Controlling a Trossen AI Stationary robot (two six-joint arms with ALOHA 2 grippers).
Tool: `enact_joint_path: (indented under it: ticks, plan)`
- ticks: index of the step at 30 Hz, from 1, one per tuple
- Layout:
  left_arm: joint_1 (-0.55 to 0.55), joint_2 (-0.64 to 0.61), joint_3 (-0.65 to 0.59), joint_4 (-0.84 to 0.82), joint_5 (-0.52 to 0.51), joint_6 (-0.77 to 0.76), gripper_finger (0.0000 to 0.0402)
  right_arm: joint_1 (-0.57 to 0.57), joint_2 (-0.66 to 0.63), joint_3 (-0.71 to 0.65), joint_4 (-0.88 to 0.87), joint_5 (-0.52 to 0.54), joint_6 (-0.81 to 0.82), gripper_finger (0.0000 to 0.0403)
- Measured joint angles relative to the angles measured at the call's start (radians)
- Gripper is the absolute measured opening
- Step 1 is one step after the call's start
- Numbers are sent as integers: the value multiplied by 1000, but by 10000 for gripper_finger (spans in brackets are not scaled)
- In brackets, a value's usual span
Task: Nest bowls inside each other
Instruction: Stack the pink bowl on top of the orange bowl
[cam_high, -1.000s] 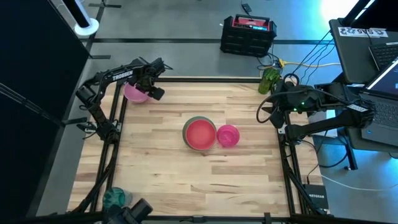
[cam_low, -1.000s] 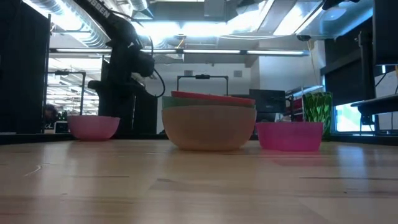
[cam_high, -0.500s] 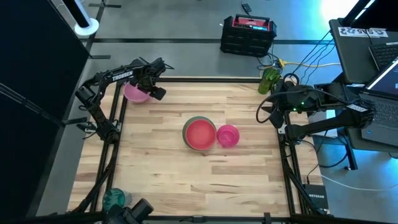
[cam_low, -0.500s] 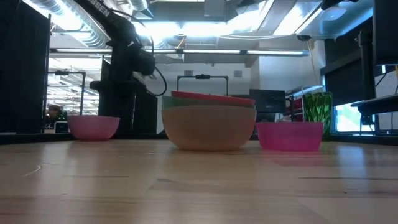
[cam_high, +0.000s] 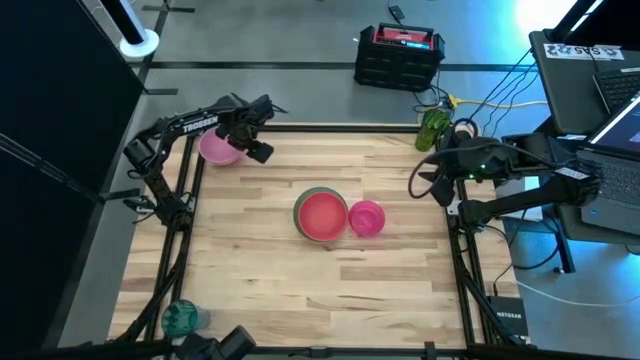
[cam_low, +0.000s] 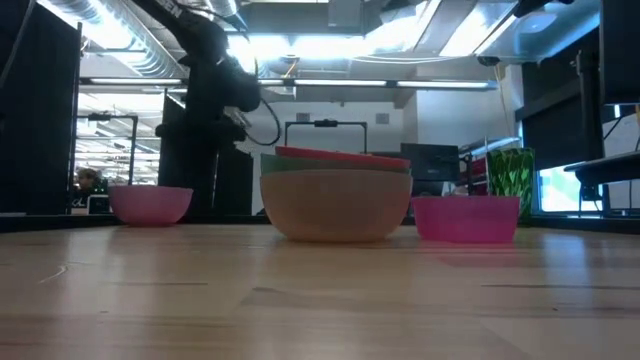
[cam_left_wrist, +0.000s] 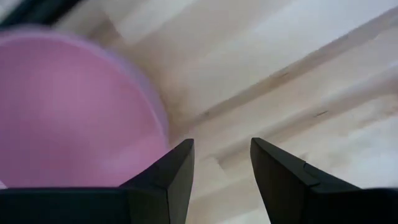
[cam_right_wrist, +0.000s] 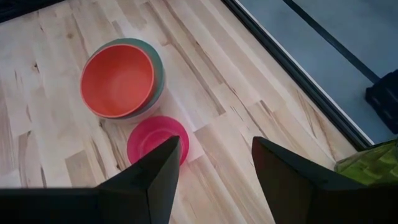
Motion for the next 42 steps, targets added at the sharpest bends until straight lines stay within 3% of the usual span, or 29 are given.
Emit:
enact_joint_path:
  ticks: [9, 17, 23, 42]
  plan:
    - [-42, 44, 11, -51, -42, -59, 145, 0, 13, 0, -1, 0, -9, 186]
    - [-15, 54, 11, -59, -96, -64, 135, 0, 13, 0, -1, 0, -20, 186]
    - [3, 54, 11, -61, -97, -53, 117, 0, 13, 0, -1, 0, -21, 186]
    - [30, 59, 11, -50, -102, -16, 115, 0, 12, 0, -1, -2, -47, 186]
